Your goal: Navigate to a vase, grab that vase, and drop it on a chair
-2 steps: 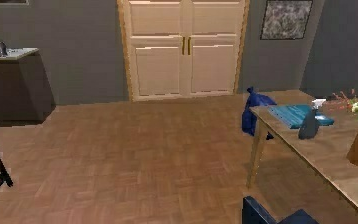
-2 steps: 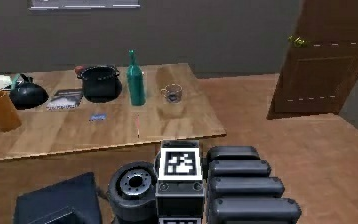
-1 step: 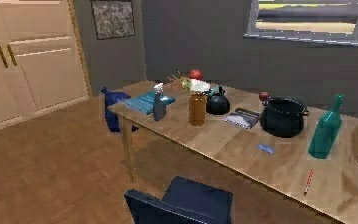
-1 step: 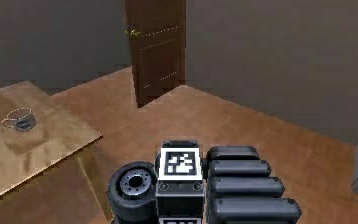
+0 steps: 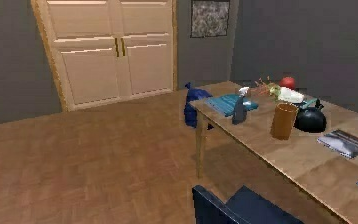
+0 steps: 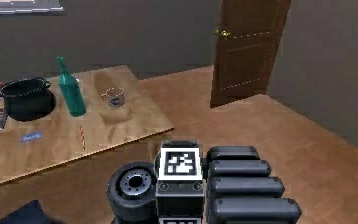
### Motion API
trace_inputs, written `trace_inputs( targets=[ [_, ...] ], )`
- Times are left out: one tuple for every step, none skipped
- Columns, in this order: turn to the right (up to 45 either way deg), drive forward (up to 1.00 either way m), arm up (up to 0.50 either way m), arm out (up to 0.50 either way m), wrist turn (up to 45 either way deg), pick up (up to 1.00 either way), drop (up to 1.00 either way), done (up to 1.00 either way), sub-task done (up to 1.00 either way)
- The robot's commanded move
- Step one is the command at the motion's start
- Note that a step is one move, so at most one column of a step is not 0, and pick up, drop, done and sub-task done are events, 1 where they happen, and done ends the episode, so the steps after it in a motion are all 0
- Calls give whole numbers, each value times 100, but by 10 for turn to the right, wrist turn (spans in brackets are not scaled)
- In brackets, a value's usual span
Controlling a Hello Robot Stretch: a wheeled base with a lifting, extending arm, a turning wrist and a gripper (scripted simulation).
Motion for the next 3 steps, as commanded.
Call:
trace_inputs(
  targets=[
    [0, 20, 0, 0, 0, 0, 0, 0, 0],
    [150, 0, 0, 0, 0, 0, 0, 0, 0],
    [-60, 0, 0, 0, 0, 0, 0, 0, 0]
  ],
)
